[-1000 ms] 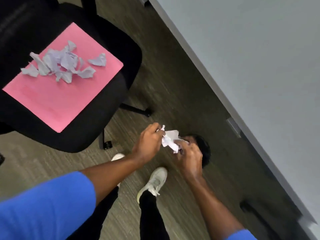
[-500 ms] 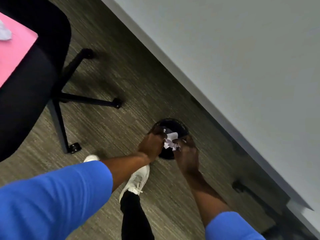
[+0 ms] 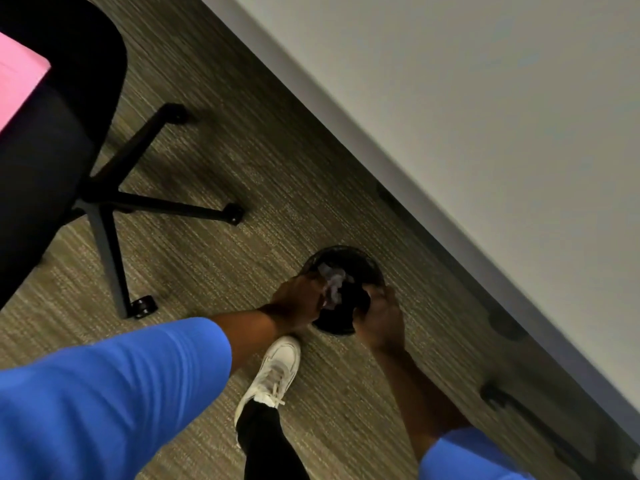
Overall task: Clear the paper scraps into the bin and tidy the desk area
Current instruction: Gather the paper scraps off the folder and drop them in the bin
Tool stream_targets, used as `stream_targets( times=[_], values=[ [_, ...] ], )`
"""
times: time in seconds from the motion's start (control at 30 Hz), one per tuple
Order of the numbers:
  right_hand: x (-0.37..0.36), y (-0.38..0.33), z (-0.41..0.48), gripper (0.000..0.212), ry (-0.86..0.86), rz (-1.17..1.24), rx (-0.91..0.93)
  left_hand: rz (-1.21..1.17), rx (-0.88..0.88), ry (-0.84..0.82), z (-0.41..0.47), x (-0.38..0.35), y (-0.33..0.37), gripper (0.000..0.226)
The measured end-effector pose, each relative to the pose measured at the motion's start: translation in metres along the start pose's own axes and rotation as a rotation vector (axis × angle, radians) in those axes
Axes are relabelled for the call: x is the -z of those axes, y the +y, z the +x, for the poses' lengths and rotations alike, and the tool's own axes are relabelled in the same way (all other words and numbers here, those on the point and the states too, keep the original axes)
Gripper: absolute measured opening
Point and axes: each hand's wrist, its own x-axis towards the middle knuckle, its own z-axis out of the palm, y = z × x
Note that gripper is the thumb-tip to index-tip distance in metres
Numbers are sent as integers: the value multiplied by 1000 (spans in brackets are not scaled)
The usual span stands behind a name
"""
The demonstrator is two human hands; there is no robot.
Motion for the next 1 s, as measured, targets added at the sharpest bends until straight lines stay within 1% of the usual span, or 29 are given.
stream_targets(
  times=[0.03,0.1,0.2,0.3,0.37,0.47,0.57,0.67,0.7,0.77,0.8,0.9,1.0],
  values=[
    [1,0,-2,46,-17,-38,-11,22,7,-7,-4,3,-1,34],
    [3,-3,-11,46,-43,-108,4,75,11,-54,-15,10,-3,28],
    [6,-15,-28,47,-49,-127,62,155,45,-129,-32,21,-6,32],
    [11,-36,-42,48,-50,-121,71,165,79,-128,-52,35,-7,34],
    [15,-57,-51,49,-39,-107,76,152,68,-105,-67,47,-8,32],
    [22,-95,-58,50,-43,-115,123,122,91,-49,-93,72,-13,27],
    [38,-142,-63,52,-162,-86,118,91,162,5,-121,102,-20,26],
    [49,-178,-63,59,-320,-44,102,55,174,72,-142,131,-31,25],
    [52,-192,-62,55,-342,-57,103,41,177,109,-151,141,-36,24],
    [57,-223,-62,45,-351,-44,96,9,183,188,-167,163,-46,21],
    [59,-239,-62,45,-336,-39,120,-7,190,226,-174,175,-52,21],
    [61,-286,-60,54,-226,-106,296,-22,229,352,-195,209,-73,22],
    [57,-335,-58,61,-207,-125,418,-23,295,512,-217,244,-97,23]
  ],
)
